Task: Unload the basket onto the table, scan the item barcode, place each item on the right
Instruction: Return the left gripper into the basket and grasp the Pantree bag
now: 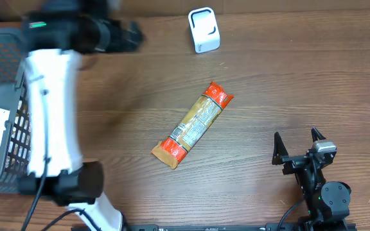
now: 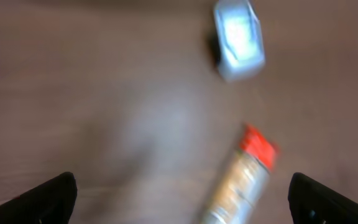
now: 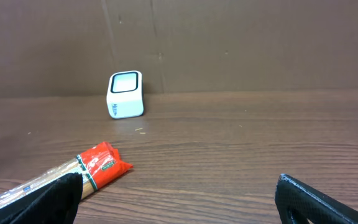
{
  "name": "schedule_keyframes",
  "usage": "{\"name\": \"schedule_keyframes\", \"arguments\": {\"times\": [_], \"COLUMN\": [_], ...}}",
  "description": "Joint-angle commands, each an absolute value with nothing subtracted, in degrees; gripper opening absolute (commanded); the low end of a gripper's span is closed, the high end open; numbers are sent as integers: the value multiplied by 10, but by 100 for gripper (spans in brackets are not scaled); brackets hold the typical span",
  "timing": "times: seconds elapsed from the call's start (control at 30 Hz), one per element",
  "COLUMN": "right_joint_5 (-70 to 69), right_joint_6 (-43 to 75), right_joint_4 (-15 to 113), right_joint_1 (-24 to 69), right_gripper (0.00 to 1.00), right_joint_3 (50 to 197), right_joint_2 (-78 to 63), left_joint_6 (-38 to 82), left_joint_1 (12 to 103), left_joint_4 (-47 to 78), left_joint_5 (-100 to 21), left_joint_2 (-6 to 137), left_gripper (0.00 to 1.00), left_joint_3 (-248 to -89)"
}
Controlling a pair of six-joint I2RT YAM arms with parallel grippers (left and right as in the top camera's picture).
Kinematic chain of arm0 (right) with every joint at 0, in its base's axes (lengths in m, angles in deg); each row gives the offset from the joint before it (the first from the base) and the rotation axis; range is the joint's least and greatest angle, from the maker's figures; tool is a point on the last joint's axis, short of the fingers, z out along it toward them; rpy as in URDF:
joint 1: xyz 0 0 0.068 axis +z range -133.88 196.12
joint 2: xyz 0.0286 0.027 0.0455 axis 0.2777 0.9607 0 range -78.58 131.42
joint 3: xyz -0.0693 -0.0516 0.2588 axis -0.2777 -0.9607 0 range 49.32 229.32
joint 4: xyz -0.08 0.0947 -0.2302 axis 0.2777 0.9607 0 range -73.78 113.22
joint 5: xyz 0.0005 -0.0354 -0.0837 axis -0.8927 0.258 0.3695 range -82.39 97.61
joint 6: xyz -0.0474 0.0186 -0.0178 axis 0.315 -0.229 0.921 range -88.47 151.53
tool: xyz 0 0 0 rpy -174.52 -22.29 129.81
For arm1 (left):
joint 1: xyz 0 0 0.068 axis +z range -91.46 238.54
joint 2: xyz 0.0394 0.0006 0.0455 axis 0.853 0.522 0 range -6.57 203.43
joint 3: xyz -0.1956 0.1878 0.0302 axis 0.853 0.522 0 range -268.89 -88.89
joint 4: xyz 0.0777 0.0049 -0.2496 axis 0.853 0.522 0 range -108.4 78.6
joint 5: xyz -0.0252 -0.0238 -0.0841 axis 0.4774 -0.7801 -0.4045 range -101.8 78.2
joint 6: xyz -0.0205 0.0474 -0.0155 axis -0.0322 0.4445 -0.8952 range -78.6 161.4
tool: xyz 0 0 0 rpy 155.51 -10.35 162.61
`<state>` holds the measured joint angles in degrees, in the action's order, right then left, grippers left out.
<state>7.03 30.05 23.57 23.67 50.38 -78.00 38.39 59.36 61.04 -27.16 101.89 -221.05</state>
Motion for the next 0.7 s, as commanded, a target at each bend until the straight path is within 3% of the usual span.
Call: {"name": "schedule_keyframes", "arguments": {"times": [0.0, 0.27, 0.37, 0.67], "right_joint_5": [76, 76, 76, 76], "right_joint_6": [298, 298, 298, 298], "right_joint_4": [234, 234, 234, 234], "right_joint_1": [239, 239, 239, 239], "right_gripper": [100, 100, 100, 100], "right_joint_3": [510, 510, 510, 510], "right_joint_2": [-784, -784, -784, -784], "left_joint_6": [401, 269, 246, 282], "left_joint_1": [724, 1007, 1073, 1118], "left_joint_4": [665, 724, 711, 582], "left_joint_5": [-230, -178, -169, -199], "left_joint_2": [998, 1003, 1003, 1008], "left_gripper": [100, 100, 100, 100], "left_joint_3": [-2318, -2305, -2258, -2045]}}
